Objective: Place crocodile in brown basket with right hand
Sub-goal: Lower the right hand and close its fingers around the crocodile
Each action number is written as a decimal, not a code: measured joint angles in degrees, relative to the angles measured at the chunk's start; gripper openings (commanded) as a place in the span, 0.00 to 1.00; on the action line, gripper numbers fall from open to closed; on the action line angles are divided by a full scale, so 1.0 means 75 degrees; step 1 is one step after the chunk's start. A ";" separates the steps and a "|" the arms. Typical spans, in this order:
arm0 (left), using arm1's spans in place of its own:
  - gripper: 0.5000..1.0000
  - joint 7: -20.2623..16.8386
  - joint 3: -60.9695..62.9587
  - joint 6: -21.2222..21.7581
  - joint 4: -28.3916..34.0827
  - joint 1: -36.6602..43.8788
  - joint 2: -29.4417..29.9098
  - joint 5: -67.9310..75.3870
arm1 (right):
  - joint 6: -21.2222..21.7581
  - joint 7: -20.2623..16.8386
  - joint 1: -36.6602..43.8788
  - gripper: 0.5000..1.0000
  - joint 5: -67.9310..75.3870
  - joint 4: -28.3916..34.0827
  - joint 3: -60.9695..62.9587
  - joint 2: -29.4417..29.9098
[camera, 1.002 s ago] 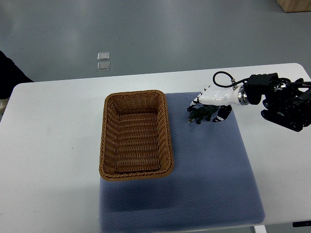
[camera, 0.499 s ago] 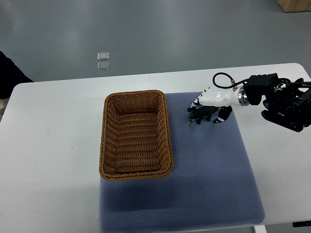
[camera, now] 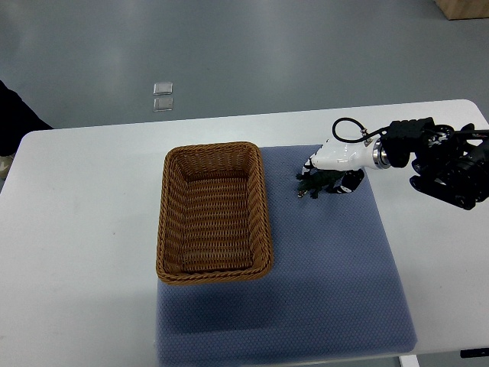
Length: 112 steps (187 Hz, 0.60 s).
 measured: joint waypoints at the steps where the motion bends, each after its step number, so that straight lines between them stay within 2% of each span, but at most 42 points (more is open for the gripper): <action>1: 1.00 0.0000 0.0000 0.0000 0.0000 0.0000 0.0000 0.0000 | 0.0000 0.0000 0.0000 0.38 0.0000 0.0000 0.0000 0.0000; 29: 1.00 0.0000 0.0000 0.0000 0.0000 0.0000 0.0000 0.0000 | 0.0003 -0.0005 -0.0001 0.30 -0.0003 -0.0007 0.0000 0.0000; 80: 1.00 0.0000 0.0000 0.0000 0.0000 0.0000 0.0000 0.0000 | -0.0012 -0.0006 -0.0001 0.01 -0.0002 -0.0048 0.0015 0.0000; 112: 1.00 0.0000 0.0000 0.0000 0.0000 0.0000 0.0000 0.0000 | -0.0052 0.0026 0.0030 0.00 0.0009 -0.0088 0.0069 -0.0046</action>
